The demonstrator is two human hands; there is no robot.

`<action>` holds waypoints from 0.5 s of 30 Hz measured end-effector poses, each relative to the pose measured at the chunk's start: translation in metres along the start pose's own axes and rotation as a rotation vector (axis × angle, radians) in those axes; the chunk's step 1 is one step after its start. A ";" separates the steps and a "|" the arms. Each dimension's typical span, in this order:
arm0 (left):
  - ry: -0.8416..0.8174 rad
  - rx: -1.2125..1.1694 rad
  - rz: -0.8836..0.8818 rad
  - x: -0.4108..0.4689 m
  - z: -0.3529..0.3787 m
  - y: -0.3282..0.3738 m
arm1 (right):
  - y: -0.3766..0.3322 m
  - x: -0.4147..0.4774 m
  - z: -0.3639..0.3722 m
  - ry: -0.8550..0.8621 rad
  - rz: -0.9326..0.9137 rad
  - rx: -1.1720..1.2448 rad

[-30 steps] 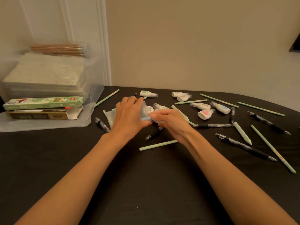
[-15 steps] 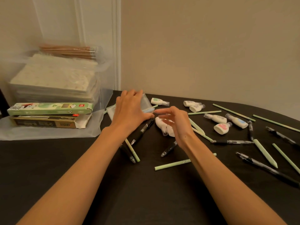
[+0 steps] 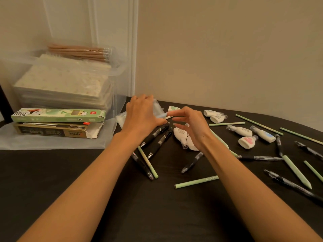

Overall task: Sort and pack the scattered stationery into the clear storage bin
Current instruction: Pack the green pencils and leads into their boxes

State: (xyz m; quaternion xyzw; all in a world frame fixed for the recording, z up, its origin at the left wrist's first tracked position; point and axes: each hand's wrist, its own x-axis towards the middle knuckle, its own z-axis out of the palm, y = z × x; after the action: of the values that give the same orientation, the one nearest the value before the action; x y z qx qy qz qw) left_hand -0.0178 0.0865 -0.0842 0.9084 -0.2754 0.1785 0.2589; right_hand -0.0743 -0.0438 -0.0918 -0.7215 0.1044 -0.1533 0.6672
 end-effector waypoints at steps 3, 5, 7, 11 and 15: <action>-0.033 -0.056 0.053 0.001 -0.001 -0.003 | -0.001 0.006 -0.007 -0.118 0.004 -0.035; -0.067 -0.093 0.105 -0.001 0.000 -0.002 | 0.001 0.008 -0.011 -0.222 0.014 -0.037; -0.079 -0.104 0.136 -0.002 0.000 -0.002 | 0.001 0.009 -0.017 -0.284 0.026 -0.030; -0.114 -0.106 0.190 0.000 -0.001 -0.005 | -0.004 0.004 -0.026 -0.327 0.010 -0.089; -0.134 -0.164 0.234 -0.001 0.001 -0.003 | -0.009 0.000 -0.029 -0.291 -0.104 -0.309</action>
State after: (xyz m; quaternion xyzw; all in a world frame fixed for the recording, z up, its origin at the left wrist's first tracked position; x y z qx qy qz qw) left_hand -0.0170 0.0884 -0.0862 0.8558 -0.4096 0.1233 0.2909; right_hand -0.0850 -0.0701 -0.0815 -0.8340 -0.0081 -0.0638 0.5481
